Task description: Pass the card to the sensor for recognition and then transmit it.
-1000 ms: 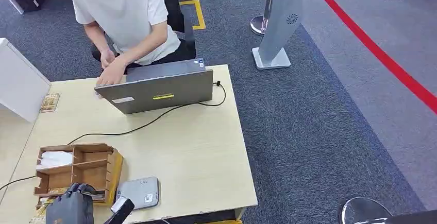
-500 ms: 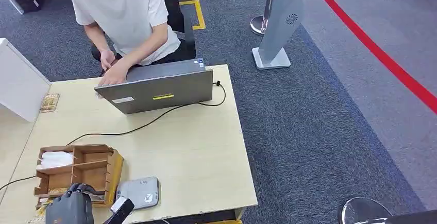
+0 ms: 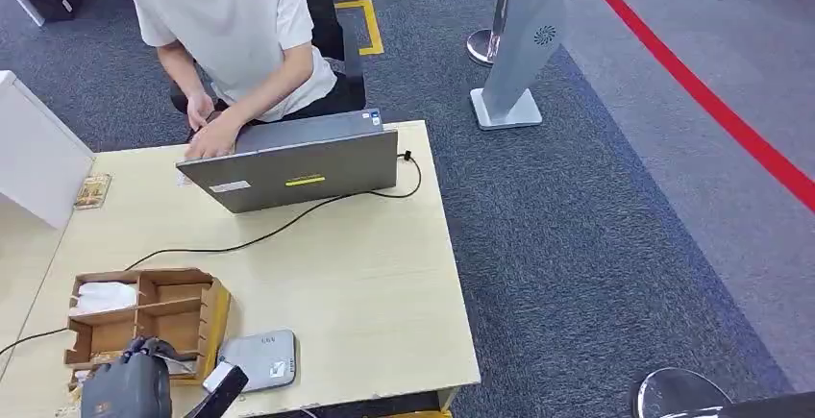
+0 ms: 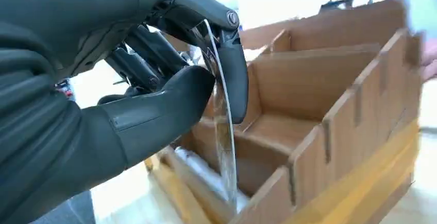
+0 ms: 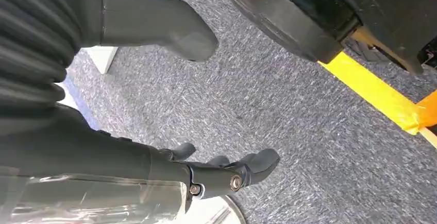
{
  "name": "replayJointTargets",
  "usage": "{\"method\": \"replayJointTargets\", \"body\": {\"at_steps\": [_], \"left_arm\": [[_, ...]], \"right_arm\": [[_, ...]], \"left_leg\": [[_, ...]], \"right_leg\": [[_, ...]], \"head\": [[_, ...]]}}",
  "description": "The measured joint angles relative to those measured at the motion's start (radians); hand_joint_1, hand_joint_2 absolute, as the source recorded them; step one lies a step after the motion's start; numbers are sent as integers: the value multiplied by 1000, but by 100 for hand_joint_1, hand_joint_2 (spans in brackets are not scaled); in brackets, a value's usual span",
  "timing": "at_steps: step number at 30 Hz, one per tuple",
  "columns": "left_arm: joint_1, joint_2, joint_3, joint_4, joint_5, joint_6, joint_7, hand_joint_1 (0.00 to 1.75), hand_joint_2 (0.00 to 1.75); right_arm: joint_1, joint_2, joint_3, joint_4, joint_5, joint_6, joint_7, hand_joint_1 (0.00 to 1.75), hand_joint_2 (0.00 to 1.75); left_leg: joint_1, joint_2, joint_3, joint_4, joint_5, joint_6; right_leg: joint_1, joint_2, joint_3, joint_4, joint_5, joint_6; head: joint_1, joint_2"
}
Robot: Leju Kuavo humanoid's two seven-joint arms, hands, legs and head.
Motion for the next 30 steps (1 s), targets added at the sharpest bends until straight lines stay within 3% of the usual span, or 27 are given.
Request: {"method": "replayJointTargets", "body": {"at_steps": [10,21,30], "left_arm": [[-103,2,83,-230,18,-90,-170,175,175],[-177,16,129,-305,82,-88,-191,175,175],[-255,31,163,-272,98,-72,-213,175,175]], "right_arm": [[-1,0,17,1,-21,-5,-48,0,175],[-4,-8,27,3,-38,-2,-65,0,175],[-8,5,34,98,-80,53,-177,0,175]], "left_leg": [[0,0,0,0,1,0],[0,0,0,0,1,0],[0,0,0,0,2,0]], "right_leg": [[0,-1,0,0,1,-1],[0,0,0,0,1,-1],[0,0,0,0,1,-1]], "head": [[0,0],[0,0],[0,0]]}}
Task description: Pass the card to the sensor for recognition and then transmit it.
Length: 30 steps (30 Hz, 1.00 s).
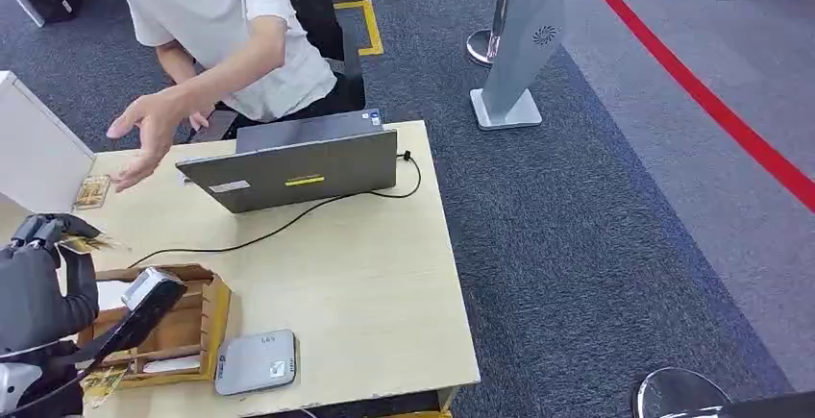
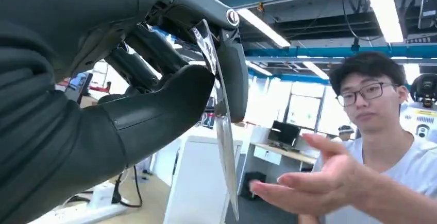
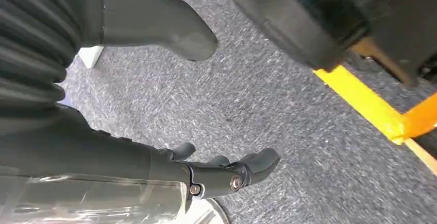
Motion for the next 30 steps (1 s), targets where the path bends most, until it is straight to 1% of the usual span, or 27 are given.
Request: {"method": "replayJointTargets", "body": {"at_steps": [1,3,4,6,8,10,11,14,18,20,24,30], "left_arm": [[-11,2,2,6,-14,3,7,175,175],[-60,9,8,26,-45,3,42,175,175],[-92,17,16,44,-54,8,48,175,175],[-168,37,36,117,-78,27,49,175,175],[-239,64,59,202,-90,50,31,175,175],[-297,83,71,279,-101,57,20,175,175],[-328,97,76,327,-105,57,17,175,175],[-420,113,78,459,-120,46,13,175,175],[-497,117,77,562,-127,33,19,175,175],[-518,117,73,593,-129,22,26,175,175],[-541,117,62,621,-129,6,34,175,175],[-562,117,55,644,-129,3,35,175,175]], "right_arm": [[-1,1,0,7,12,5,7,0,175],[-10,1,2,-2,46,16,45,0,175],[-18,1,2,-3,62,27,48,0,175],[-33,1,0,-2,88,64,41,0,175],[-39,1,-8,0,111,98,21,0,175],[-39,1,-23,3,128,120,7,0,175],[-39,1,-32,4,136,127,2,0,175],[-36,1,-59,8,141,132,-4,0,175],[-22,1,-87,7,143,132,-2,0,175],[-15,1,-96,6,150,130,5,0,175],[-4,1,-110,2,153,127,14,0,175],[4,1,-117,2,152,126,15,0,175]], "left_leg": [[0,0,0,0,0,0],[0,-1,-1,0,1,-1],[0,-1,0,0,1,-1],[0,-1,0,0,2,-1],[1,-1,0,0,3,-2],[2,0,0,0,3,-3],[2,0,0,0,4,-3],[2,-1,-1,0,4,-3],[2,1,-1,0,4,-3],[2,1,-1,0,4,-3],[1,5,-3,0,3,-3],[2,9,-3,0,2,-3]], "right_leg": [[0,0,0,0,0,0],[0,-1,0,0,0,0],[0,-1,0,0,0,0],[0,-1,0,0,1,-1],[0,-1,0,0,2,-2],[0,0,0,1,3,-2],[1,0,-1,1,3,-2],[1,0,-1,1,3,-2],[1,1,-1,1,3,-2],[1,2,-2,1,3,-2],[1,6,-4,0,3,-2],[1,9,-6,0,3,-2]], "head": [[0,0],[0,0],[0,0],[0,0],[0,0],[0,0],[0,0],[0,0],[0,0],[0,0],[0,0],[0,0]]}}
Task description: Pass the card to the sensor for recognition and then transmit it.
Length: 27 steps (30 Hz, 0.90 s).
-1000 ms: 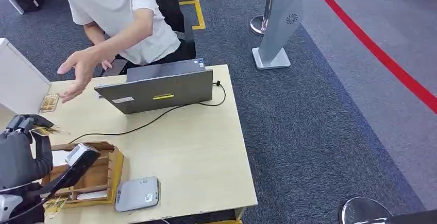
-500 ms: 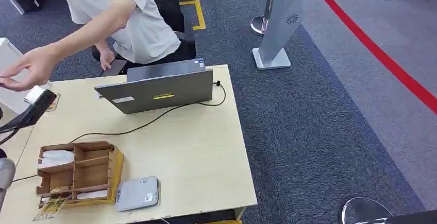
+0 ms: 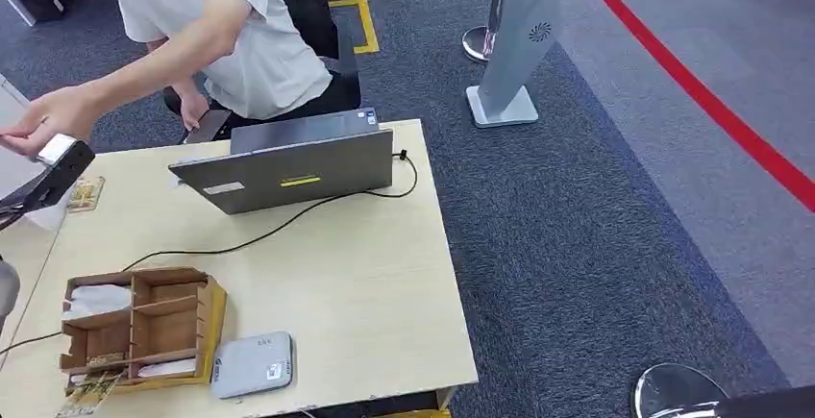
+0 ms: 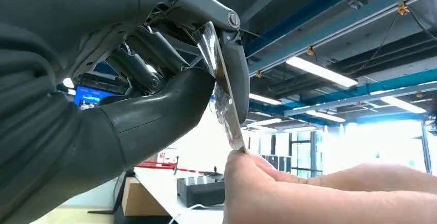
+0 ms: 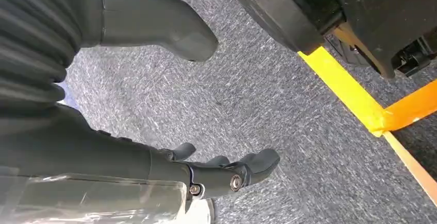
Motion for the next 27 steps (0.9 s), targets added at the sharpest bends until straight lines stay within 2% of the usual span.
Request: {"method": "replayJointTargets", "body": {"at_steps": [2,3,9,19,22,27], "left_arm": [[-3,0,-2,5,0,0,0,175,175],[-3,0,-3,7,0,0,0,0,175],[-14,3,-7,14,34,-20,11,0,175],[-10,34,-7,-3,77,-8,13,0,175],[40,52,-7,-93,125,-5,0,0,175],[180,93,8,-294,201,-3,-14,0,175]], "right_arm": [[1,0,0,-2,0,0,0,0,175],[2,0,0,-2,0,0,0,0,175],[5,0,-3,-5,2,-9,2,0,175],[17,-1,-8,-7,-3,-29,7,0,175],[30,-6,-8,-22,-23,-48,18,0,175],[47,-23,7,-51,-47,-81,38,0,175]], "left_leg": [[0,1,0,0,0,0],[0,1,0,0,0,0],[0,0,0,0,0,0],[0,-1,0,0,0,0],[0,0,0,0,0,0],[0,0,-1,0,-1,0]], "right_leg": [[0,0,0,0,0,0],[0,1,-1,0,0,0],[0,0,-1,0,0,0],[0,-1,1,0,1,0],[0,-1,1,0,0,0],[0,-1,0,0,0,0]], "head": [[0,0],[0,0],[0,0],[0,0],[0,0],[0,0]]}}
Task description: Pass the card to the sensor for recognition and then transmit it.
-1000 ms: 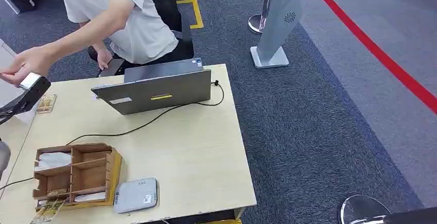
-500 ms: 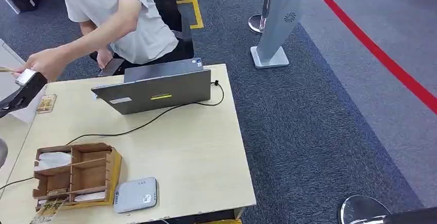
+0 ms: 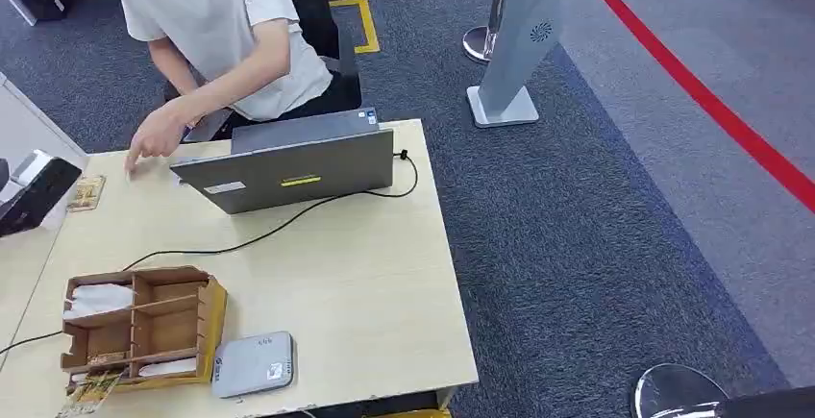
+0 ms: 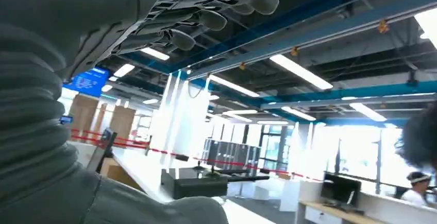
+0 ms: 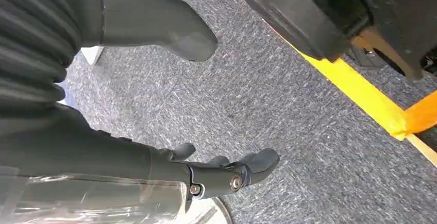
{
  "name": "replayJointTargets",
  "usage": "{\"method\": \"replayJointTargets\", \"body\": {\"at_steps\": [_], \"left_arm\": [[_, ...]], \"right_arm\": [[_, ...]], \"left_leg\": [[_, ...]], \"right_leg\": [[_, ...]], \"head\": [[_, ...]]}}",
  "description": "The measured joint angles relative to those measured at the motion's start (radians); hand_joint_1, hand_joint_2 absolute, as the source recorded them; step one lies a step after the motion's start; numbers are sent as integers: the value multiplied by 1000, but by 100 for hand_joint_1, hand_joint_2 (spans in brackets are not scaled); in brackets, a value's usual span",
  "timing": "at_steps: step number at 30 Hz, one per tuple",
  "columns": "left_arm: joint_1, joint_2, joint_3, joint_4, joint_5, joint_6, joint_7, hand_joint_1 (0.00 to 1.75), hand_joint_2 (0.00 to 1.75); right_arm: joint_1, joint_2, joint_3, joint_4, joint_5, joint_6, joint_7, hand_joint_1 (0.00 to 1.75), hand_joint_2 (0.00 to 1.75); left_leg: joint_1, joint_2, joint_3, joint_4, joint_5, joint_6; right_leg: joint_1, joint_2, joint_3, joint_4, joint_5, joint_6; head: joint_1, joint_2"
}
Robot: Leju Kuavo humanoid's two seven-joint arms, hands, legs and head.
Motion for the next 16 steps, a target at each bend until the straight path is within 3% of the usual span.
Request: {"method": "replayJointTargets", "body": {"at_steps": [4,7,10,11,12,13,15,16], "left_arm": [[89,34,41,-93,44,6,-12,0,175],[208,67,110,-168,97,60,-41,0,175],[402,76,243,-248,200,111,-84,0,175],[468,57,307,-275,295,83,-111,0,175],[521,18,381,-288,419,24,-154,0,175],[548,-61,498,-291,619,-100,-234,0,175],[562,-221,788,-284,975,-458,-363,0,175],[560,-258,885,-284,1044,-555,-389,0,175]], "right_arm": [[-2,-5,18,-6,-32,-8,1,0,175],[3,-9,24,-17,-72,-38,-8,0,175],[5,-16,53,-33,-115,-82,-7,0,175],[6,-19,66,-40,-131,-101,1,0,175],[9,-21,76,-48,-142,-117,12,0,175],[12,-26,87,-59,-145,-132,27,0,175],[17,-30,100,-82,-145,-138,45,0,175],[19,-32,104,-86,-145,-138,47,0,175]], "left_leg": [[0,0,0,0,0,0],[0,3,1,-1,0,0],[0,5,2,-2,-2,-2],[0,6,3,-2,-2,-2],[-1,6,2,-2,-3,-1],[-2,5,3,-3,-3,-1],[3,7,1,-2,-4,-1],[6,8,1,-1,-5,-3]], "right_leg": [[0,0,0,0,0,0],[0,2,0,0,0,0],[0,5,0,0,-1,-1],[0,6,0,0,-2,-1],[0,6,1,0,-3,-1],[-2,6,1,0,-3,0],[2,7,0,0,-4,1],[4,9,-1,-2,-4,0]], "head": [[0,0],[0,0],[0,0],[0,0],[0,0],[0,0],[-1,0],[2,0]]}}
